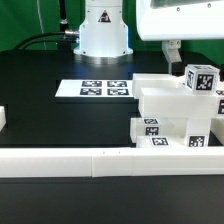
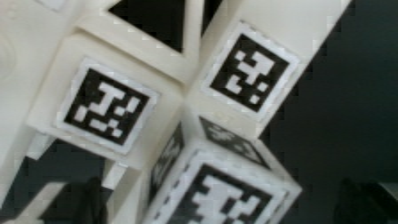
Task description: Assemble chair
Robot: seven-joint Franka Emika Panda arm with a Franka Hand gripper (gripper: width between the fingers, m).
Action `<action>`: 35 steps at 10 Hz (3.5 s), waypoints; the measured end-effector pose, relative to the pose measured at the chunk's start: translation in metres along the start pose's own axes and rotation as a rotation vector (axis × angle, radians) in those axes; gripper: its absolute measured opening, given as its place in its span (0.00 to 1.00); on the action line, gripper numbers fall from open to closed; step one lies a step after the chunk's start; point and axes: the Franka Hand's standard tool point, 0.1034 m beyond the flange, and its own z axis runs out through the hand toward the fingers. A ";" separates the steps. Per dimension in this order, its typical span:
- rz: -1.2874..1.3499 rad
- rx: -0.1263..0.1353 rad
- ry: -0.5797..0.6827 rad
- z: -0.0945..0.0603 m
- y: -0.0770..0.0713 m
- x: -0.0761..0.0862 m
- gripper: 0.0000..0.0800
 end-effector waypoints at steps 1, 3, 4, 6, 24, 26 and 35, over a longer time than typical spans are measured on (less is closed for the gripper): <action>-0.026 0.000 -0.005 -0.001 -0.002 -0.002 0.81; -0.079 -0.010 -0.086 -0.004 0.008 0.007 0.81; -0.080 -0.019 -0.093 -0.004 0.010 0.011 0.81; -0.098 -0.015 -0.087 -0.003 0.008 0.008 0.81; -1.097 -0.085 -0.066 0.002 0.004 0.002 0.35; -1.075 -0.085 -0.062 0.002 0.003 0.002 0.35; -0.296 -0.055 0.010 0.002 0.006 -0.001 0.35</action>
Offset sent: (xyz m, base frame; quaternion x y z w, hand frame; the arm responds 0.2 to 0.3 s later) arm 0.0000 0.0000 0.0000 0.0000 -0.1296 0.0000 0.9916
